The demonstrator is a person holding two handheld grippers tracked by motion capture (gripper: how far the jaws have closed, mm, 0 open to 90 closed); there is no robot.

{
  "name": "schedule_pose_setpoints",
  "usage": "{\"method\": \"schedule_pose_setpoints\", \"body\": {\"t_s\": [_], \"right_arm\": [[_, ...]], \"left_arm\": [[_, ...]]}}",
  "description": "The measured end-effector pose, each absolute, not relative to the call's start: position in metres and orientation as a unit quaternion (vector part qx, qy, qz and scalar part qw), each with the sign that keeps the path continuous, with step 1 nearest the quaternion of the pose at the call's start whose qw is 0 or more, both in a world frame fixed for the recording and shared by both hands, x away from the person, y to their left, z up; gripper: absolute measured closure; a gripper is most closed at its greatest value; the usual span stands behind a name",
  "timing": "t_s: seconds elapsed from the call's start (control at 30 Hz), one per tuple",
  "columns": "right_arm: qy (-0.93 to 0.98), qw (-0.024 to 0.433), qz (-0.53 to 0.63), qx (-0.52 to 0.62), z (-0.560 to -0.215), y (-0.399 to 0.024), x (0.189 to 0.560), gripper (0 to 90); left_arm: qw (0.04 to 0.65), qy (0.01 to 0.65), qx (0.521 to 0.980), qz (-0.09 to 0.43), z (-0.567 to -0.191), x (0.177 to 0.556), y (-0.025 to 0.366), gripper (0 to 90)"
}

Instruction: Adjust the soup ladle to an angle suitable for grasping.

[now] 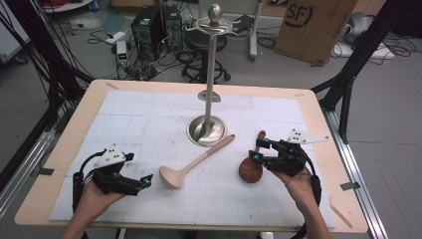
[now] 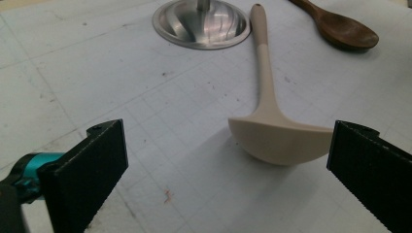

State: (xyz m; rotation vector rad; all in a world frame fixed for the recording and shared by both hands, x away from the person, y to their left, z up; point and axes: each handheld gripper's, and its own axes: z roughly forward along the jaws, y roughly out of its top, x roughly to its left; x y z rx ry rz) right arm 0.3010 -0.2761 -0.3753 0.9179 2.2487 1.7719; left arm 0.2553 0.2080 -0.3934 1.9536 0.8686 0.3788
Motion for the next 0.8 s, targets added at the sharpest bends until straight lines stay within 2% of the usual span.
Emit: {"method": "schedule_pose_setpoints", "body": {"t_s": [0.8], "right_arm": [[0.745,0.088,0.582,0.313,-0.381,-0.285,0.297,34.3]], "left_arm": [[0.445,0.318,0.825,0.141,-0.382,0.298,0.13,2.5]]}}
